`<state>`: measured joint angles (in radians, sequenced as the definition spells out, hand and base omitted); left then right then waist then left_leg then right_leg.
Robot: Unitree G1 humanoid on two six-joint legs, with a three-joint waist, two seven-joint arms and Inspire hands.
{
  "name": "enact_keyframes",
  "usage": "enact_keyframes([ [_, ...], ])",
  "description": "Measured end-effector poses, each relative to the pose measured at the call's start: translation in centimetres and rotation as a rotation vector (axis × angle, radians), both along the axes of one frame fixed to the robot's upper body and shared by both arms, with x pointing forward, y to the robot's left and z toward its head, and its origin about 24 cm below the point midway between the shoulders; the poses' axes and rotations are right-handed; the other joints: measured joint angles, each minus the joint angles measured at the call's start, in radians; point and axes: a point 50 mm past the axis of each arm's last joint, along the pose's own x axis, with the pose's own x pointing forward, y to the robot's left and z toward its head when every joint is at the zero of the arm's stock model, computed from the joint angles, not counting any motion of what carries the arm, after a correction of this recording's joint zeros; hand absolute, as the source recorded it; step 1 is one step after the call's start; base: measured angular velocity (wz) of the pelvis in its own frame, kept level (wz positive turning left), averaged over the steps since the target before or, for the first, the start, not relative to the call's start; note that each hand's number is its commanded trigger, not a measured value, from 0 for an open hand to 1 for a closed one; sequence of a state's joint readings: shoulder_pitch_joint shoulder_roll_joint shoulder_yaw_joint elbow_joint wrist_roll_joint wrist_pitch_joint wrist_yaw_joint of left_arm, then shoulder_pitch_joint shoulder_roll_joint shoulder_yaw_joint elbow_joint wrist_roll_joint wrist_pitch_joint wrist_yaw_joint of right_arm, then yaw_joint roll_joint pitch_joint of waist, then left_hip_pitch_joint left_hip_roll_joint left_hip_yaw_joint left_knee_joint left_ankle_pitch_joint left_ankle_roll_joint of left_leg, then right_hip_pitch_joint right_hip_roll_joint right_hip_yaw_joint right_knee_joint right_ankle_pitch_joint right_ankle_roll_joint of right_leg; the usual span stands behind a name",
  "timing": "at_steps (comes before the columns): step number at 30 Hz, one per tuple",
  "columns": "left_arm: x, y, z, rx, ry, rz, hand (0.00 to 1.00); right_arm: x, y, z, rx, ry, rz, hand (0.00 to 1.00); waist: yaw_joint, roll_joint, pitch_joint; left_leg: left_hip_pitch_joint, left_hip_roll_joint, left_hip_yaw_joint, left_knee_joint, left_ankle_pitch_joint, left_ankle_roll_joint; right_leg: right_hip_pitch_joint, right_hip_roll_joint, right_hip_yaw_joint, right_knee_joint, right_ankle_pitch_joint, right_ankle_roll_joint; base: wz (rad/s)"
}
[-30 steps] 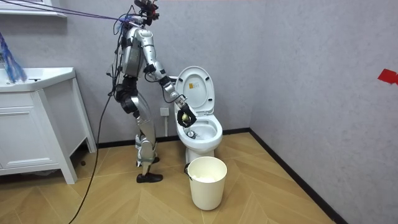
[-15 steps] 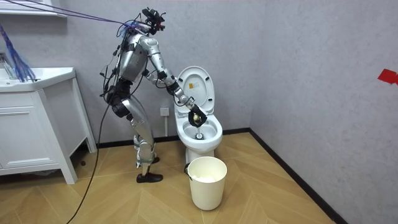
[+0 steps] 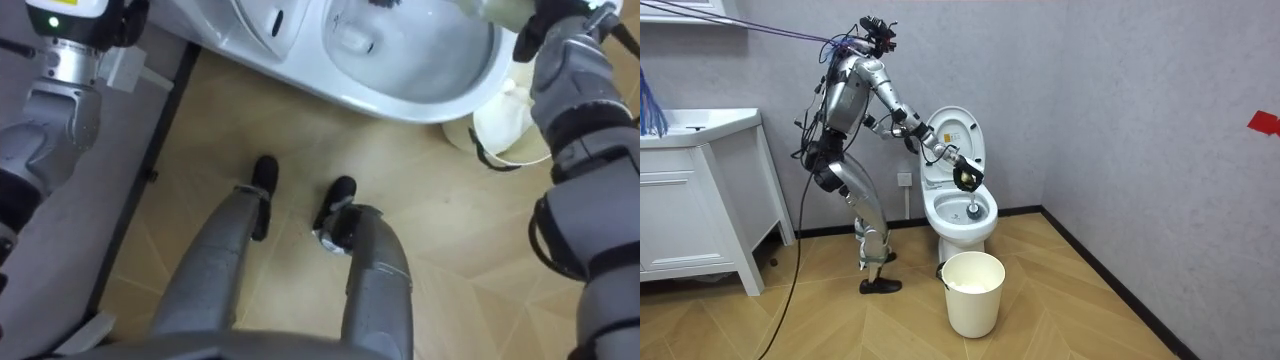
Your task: Brush toilet
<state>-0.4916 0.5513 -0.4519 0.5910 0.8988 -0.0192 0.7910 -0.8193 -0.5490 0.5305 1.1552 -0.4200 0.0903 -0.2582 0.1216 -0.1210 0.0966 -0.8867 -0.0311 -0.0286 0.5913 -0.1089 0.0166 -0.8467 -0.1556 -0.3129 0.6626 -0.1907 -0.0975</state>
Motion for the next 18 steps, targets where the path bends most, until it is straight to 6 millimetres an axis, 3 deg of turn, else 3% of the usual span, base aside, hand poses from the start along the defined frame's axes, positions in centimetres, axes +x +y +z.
enact_keyframes([
  [4, -0.2, 0.1, -0.5, 0.015, 0.036, 0.016, 0.00, -0.5, 1.0, -1.2, -0.110, 0.041, 0.073, 1.00, 0.016, 0.011, -0.0016, 0.009, 0.002, -0.010, 0.016, -0.003, -0.003, 0.024, 0.011, -0.015, -0.014, 0.003, -0.003, 0.01],
  [7, -0.2, -0.3, -0.9, 0.019, 0.082, 0.005, 0.00, -1.2, 2.4, -2.7, -0.221, 0.095, 0.169, 1.00, 0.044, 0.042, -0.0035, 0.016, 0.006, -0.031, 0.011, -0.006, -0.007, 0.049, 0.020, -0.040, -0.038, 0.005, -0.002, 0.11],
  [9, -0.7, -0.6, -2.0, 0.017, 0.130, -0.004, 0.00, -2.1, 3.1, -4.2, -0.327, 0.159, 0.213, 1.00, 0.070, 0.083, -0.0062, 0.025, 0.002, -0.035, 0.006, -0.008, -0.004, 0.062, 0.019, -0.044, -0.045, 0.005, 0.001, 0.05],
  [12, -1.4, -0.5, -3.2, 0.010, 0.188, 0.000, 0.00, -2.7, 4.0, -5.3, -0.370, 0.197, 0.231, 1.00, 0.076, 0.119, -0.0284, 0.038, 0.001, -0.034, -0.012, -0.007, -0.003, 0.072, 0.020, -0.042, -0.063, 0.010, 0.005, -0.03],
  [18, -3.0, -0.1, -4.8, -0.060, 0.239, 0.041, 0.00, -5.3, 6.4, -6.3, -0.406, 0.213, 0.331, 1.00, 0.057, 0.137, -0.0425, 0.077, 0.021, -0.035, -0.040, -0.015, -0.012, 0.123, 0.051, -0.044, -0.121, 0.015, 0.001, -0.03],
])
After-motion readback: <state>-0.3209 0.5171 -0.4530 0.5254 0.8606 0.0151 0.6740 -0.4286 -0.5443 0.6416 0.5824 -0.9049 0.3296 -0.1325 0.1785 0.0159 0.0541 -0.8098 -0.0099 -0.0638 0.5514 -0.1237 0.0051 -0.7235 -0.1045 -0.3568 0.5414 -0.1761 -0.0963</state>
